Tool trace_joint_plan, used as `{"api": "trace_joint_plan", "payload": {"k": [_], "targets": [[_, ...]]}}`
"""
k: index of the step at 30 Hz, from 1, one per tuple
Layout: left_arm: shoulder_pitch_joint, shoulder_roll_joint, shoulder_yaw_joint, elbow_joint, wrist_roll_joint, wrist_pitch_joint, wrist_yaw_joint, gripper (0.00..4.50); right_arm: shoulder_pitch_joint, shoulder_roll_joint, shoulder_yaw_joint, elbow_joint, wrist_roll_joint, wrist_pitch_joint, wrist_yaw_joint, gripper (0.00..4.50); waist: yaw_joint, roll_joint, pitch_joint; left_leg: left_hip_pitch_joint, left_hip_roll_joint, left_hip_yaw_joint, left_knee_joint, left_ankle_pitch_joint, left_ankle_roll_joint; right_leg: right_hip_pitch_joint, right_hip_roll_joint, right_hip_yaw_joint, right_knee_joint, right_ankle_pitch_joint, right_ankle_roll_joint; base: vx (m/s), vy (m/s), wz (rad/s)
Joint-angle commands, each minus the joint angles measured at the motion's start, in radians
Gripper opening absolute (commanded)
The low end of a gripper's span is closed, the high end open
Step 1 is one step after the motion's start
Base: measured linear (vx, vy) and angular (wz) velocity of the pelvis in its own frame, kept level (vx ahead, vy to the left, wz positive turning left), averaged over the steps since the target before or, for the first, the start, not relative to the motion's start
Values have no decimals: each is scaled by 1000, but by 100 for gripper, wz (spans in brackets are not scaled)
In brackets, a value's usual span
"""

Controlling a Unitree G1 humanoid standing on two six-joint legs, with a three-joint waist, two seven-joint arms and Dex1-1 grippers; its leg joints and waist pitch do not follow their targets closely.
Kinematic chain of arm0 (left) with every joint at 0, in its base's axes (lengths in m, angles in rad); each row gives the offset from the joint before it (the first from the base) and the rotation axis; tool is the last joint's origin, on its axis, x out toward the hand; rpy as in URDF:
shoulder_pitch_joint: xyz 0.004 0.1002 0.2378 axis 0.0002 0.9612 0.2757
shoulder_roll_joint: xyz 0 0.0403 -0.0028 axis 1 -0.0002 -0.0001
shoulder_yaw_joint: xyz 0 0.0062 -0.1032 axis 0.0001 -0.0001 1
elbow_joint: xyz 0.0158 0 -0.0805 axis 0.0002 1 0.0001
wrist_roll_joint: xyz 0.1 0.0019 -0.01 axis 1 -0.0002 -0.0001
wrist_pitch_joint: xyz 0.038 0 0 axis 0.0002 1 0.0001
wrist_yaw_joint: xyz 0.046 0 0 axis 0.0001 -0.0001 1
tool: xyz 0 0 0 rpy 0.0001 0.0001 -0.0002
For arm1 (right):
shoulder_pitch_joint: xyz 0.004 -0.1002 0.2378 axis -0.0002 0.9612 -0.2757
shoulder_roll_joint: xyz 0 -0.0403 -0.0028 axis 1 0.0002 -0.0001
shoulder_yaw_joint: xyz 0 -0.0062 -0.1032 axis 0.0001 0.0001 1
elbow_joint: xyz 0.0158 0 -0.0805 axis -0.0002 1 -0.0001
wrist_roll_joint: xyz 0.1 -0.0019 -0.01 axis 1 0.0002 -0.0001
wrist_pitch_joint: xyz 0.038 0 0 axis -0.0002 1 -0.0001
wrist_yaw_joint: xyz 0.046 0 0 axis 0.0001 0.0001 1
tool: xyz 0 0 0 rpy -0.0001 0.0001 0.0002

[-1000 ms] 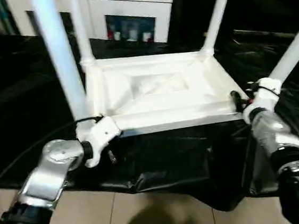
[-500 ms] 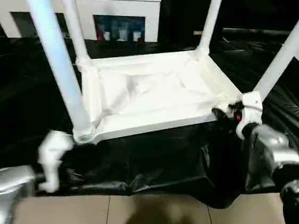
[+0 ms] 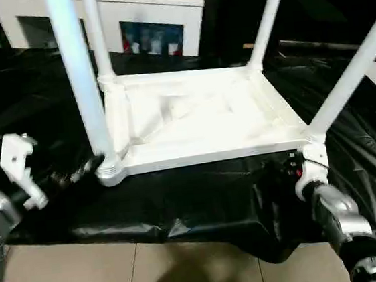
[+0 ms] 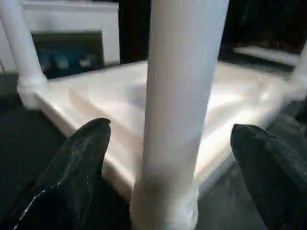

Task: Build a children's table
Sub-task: Rotate table base

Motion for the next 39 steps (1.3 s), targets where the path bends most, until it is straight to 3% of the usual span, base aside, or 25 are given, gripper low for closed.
{"api": "trace_joint_plan", "payload": {"k": [1,5,10,15,16,21,30,34,39], "targets": [[-13,-24,-20,-36,-17,19,15,445,16,-8,-17,-44,10,6,2,294,1,17,-56,19,-1,6,-79,-388,-33,32,-31,24,-76,-332,-139,0,0,0],[-27,-71,-67,-70,-29,48,33,445,39,-13,-14,-74,19,14,25,294,0,20,-59,18,-1,10,-76,-350,-22,34,-27,25,-71,-267,-152,0,0,0],[-17,-89,-145,-181,-146,183,-33,445,22,-35,2,-52,-4,24,40,294,5,22,-60,24,-1,14,-72,-328,-21,33,-23,25,-64,-211,-179,0,0,0],[-4,-68,-213,-281,-233,297,-107,445,4,-36,13,-31,-24,43,33,294,7,20,-60,19,-4,13,-74,-317,-28,38,-23,24,-64,-225,-170,0,0,0],[-7,-67,-226,-297,-250,320,-118,445,-2,-34,18,-24,-28,44,35,294,5,13,-59,18,-3,14,-74,-319,-27,39,-23,24,-67,-236,-166,0,0,0],[-55,-65,-295,-340,-310,405,-176,445,-60,-15,48,18,-53,39,54,294,-5,16,-57,16,-6,10,-75,-349,-44,40,-24,24,-72,-325,-137,0,0,0],[-149,-139,-418,-341,-308,432,-186,445,-171,68,131,72,-107,25,108,294,-29,15,-58,10,-6,7,-73,-336,-53,42,-26,23,-70,-319,-150,0,0,0],[-206,-197,-488,-293,-256,395,-190,445,-229,119,177,126,-152,7,124,294,-36,13,-60,7,-6,7,-71,-308,-48,44,-27,24,-68,-294,-157,0,0,0],[-254,-246,-552,-231,-201,351,-195,445,-267,153,191,168,-169,-1,135,294,-35,16,-66,14,-4,10,-66,-266,-38,45,-27,26,-61,-212,-181,0,0,0]]}}
